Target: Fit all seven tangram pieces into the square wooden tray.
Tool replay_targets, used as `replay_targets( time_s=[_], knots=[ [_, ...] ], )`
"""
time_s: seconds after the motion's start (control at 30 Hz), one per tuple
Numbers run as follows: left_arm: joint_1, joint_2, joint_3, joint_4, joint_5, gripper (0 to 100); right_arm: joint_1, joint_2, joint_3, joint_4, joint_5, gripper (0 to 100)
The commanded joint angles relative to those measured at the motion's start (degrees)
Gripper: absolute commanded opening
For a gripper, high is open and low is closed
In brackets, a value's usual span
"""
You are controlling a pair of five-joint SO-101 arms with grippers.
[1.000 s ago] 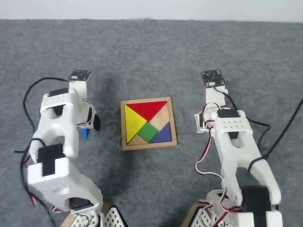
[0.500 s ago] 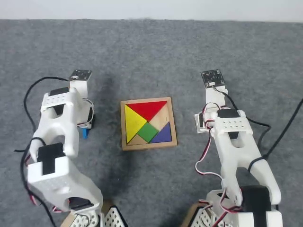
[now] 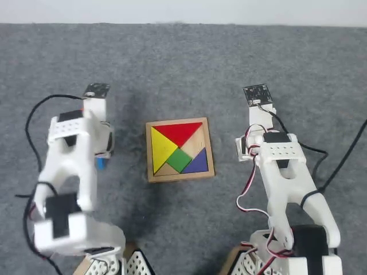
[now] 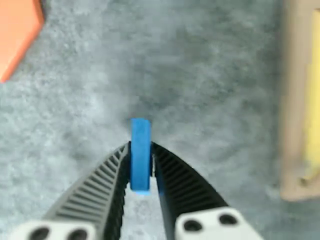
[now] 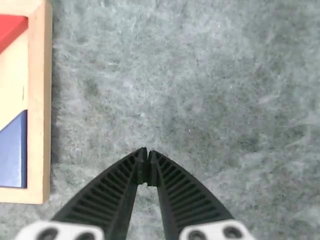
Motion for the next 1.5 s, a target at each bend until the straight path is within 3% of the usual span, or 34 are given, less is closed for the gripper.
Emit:
replay_targets(
  time_s=[0.0, 0.1, 0.23, 0.37, 0.5, 0.83, 1.47],
  knots=[
    [6.42, -10.73, 1.89, 0.79, 5.01, 1, 0.66, -3.38, -0.62, -1.01, 0.7, 0.6],
    [12.13, -15.82, 1.98, 0.7, 14.24, 1, 0.66, -3.38, -0.62, -1.01, 0.7, 0.6],
    [24.53, -17.41, 1.36, -2.73, 21.27, 1, 0.66, -3.38, -0.62, -1.01, 0.62, 0.6],
    [36.13, -12.4, 0.84, -8.26, 28.92, 1, 0.75, -3.38, -0.62, -1.01, 0.53, 0.6],
    [42.64, -4.13, -2.15, -13.98, 34.81, 1, 0.75, -3.47, -0.62, -0.84, 0.53, 0.6],
    [42.29, 11.25, -10.86, -16.0, 37.01, 1, 0.66, -3.47, -0.62, -0.84, 0.53, 0.6],
    [41.93, 12.31, -11.12, -16.09, 36.75, 4, 0.48, -3.03, -0.62, -0.92, 0.53, 0.6]
  ],
)
